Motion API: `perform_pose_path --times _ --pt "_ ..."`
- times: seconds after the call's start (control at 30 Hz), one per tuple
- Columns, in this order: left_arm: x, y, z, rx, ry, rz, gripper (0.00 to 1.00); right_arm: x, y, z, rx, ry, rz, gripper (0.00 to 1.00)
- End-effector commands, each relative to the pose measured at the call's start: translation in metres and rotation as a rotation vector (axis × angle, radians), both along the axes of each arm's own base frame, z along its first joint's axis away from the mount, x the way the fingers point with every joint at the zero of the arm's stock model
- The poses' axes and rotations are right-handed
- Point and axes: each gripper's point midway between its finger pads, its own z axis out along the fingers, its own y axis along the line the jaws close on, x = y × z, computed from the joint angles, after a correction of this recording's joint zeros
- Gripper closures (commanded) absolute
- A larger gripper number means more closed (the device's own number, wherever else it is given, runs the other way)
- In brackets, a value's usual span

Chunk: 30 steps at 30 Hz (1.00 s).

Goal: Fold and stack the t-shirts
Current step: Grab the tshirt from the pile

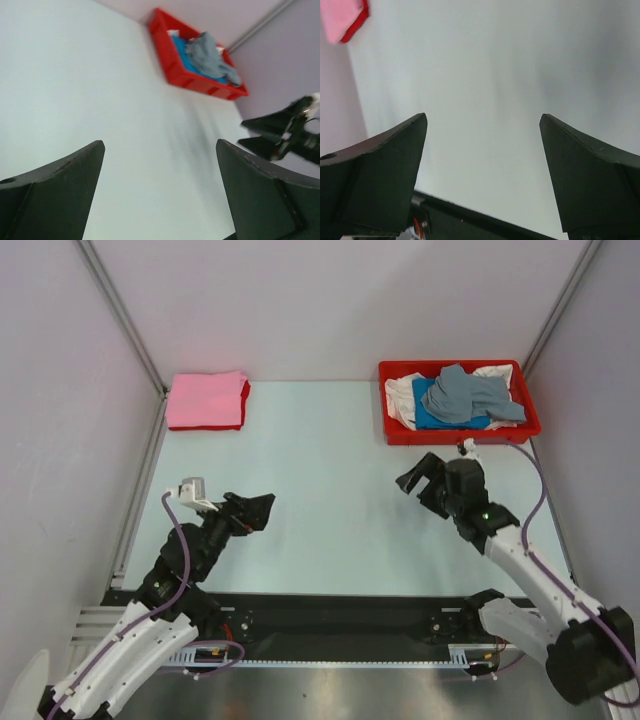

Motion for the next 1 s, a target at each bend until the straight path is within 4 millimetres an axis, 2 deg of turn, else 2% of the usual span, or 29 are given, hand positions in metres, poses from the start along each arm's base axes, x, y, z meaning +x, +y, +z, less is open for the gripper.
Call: perform_pose_path --times 0.0,0.03,0.07,0.1,0.13,0.17,0.2,0.23,0.3,0.33,0.37,0.4,0.43,0.47,0.5,0.53,0.6,0.63,0.67,0.7,0.73,0.77,0.8,0.83,0.87,0.9,0.93,0.97 --pt "0.005 0.035 -0.015 0.079 0.133 0.19 0.0 0.02 -0.044 -0.002 -0.257 0.094 -0.104 0.0" --pt "0.003 0.038 -0.017 0.094 0.151 0.198 0.0 0.03 -0.053 0.0 -0.271 0.128 -0.158 0.0" --pt "0.003 0.039 -0.015 0.097 0.154 0.2 0.0 0.038 -0.066 0.017 -0.273 0.146 -0.237 0.0" --pt "0.002 0.039 -0.007 0.094 0.151 0.198 0.0 0.047 -0.087 0.024 -0.237 0.172 -0.326 0.0" --pt "0.0 0.039 -0.008 0.115 0.164 0.186 0.0 0.056 -0.092 0.022 -0.221 0.197 -0.32 0.0" --pt "-0.001 0.04 -0.007 0.126 0.172 0.186 0.0 0.073 -0.078 0.037 -0.127 0.132 -0.216 0.0" --pt "-0.001 0.041 0.003 0.129 0.176 0.191 0.0 0.086 -0.08 0.051 -0.074 0.083 -0.181 0.01" --pt "-0.008 0.04 -0.003 0.17 0.217 0.165 0.0 0.099 -0.089 0.058 -0.03 0.049 -0.19 0.0" --pt "-0.014 0.041 0.002 0.264 0.25 0.127 0.0 0.142 -0.111 0.071 -0.019 -0.057 -0.262 0.0" --pt "-0.014 0.042 0.004 0.297 0.256 0.121 0.0 0.146 -0.111 0.083 -0.017 -0.083 -0.261 0.0" --pt "-0.016 0.041 0.007 0.327 0.257 0.097 0.0 0.162 -0.116 0.097 -0.062 -0.156 -0.267 0.02" --pt "-0.016 0.041 0.018 0.362 0.231 0.077 0.0 0.179 -0.12 0.078 -0.087 -0.119 -0.279 0.03" --pt "-0.016 0.038 0.011 0.402 0.262 0.054 0.0 0.2 -0.122 0.107 -0.1 -0.18 -0.287 0.08" --pt "-0.018 0.036 0.013 0.411 0.267 0.035 0.0 0.214 -0.124 0.103 -0.137 -0.171 -0.279 0.1" --pt "-0.018 0.035 0.016 0.417 0.265 0.026 0.0 0.234 -0.124 0.083 -0.162 -0.13 -0.273 0.11" --pt "-0.017 0.033 0.015 0.422 0.265 0.017 0.0 0.255 -0.125 0.101 -0.171 -0.173 -0.273 0.12" --pt "-0.016 0.029 0.014 0.446 0.254 -0.011 0.0 0.277 -0.128 0.098 -0.205 -0.159 -0.274 0.16" --pt "-0.015 0.03 0.015 0.457 0.249 -0.011 0.0 0.293 -0.134 0.067 -0.239 -0.098 -0.3 0.17" --pt "-0.014 0.03 0.014 0.483 0.246 -0.016 0.0 0.307 -0.138 0.083 -0.25 -0.132 -0.318 0.18" --pt "-0.013 0.033 0.017 0.497 0.24 -0.005 0.0 0.316 -0.139 0.075 -0.276 -0.124 -0.304 0.22" --pt "-0.013 0.034 0.017 0.513 0.241 -0.006 0.0 0.327 -0.139 0.048 -0.307 -0.074 -0.286 0.24" --pt "-0.012 0.035 0.017 0.526 0.241 -0.004 0.0 0.34 -0.146 0.061 -0.338 -0.105 -0.314 0.24" --pt "-0.011 0.036 0.018 0.546 0.238 -0.006 0.0 0.347 -0.148 0.058 -0.364 -0.105 -0.315 0.24" --pt "-0.011 0.036 0.017 0.556 0.237 -0.007 0.0 0.357 -0.152 0.036 -0.41 -0.084 -0.298 0.24" --pt "-0.011 0.036 0.016 0.563 0.239 -0.008 0.0 0.367 -0.155 0.046 -0.428 -0.119 -0.31 0.24" --pt "-0.01 0.036 0.014 0.57 0.246 -0.009 0.0 0.372 -0.158 0.044 -0.45 -0.129 -0.31 0.24" --pt "-0.01 0.036 0.013 0.574 0.247 -0.012 0.0 0.378 -0.162 0.038 -0.485 -0.13 -0.31 0.24" --pt "-0.01 0.036 0.01 0.582 0.253 -0.016 0.0 0.384 -0.171 0.016 -0.528 -0.096 -0.334 0.24"
